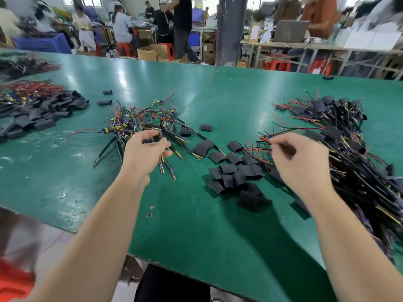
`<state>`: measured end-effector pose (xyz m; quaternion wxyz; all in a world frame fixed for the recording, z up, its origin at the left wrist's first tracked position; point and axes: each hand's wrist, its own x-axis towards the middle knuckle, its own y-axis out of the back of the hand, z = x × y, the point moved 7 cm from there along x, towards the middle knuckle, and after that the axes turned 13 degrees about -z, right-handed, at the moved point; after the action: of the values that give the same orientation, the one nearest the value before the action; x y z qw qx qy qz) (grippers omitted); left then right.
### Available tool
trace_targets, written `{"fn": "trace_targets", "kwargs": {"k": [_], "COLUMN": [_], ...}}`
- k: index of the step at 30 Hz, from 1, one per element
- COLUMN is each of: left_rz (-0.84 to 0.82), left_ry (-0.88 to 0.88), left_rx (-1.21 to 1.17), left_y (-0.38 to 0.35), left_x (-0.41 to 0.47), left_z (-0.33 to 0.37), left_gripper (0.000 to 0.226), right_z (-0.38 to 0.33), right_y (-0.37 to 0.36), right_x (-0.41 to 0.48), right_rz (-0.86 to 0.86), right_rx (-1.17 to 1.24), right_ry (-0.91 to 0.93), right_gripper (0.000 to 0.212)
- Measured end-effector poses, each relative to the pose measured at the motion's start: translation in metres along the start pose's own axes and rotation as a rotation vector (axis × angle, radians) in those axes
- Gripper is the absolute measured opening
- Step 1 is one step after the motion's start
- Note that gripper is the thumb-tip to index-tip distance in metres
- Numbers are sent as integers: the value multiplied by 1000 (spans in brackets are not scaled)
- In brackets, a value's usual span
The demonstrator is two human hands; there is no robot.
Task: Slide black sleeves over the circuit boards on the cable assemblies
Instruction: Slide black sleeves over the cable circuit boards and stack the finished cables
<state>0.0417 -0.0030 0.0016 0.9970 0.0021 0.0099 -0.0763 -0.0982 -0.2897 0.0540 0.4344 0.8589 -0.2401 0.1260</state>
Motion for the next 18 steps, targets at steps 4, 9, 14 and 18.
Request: {"fn": "trace_targets", "kwargs": {"k": [4, 9, 14, 18], "left_rz": [-283, -838, -1027, -516], "left_ry": [86, 93, -22, -240], "left_rx": [-129, 139, 558, 853], "left_y": [-23, -60, -84, -66], "left_x": [-36, -74, -84, -54], "left_z": [-12, -17, -19, -3], "left_gripper": [32, 33, 21, 24], "right_z": [1, -17, -30, -16], "right_y": [-47, -107, -117, -113], "right_x": [-7, -28, -29, -24], "right_rz": [-269, -673, -685, -555], "right_rx": [378, 1095, 954, 915], "right_ry": [-123, -378, -226, -268], "right_gripper": [22, 20, 10, 16]}}
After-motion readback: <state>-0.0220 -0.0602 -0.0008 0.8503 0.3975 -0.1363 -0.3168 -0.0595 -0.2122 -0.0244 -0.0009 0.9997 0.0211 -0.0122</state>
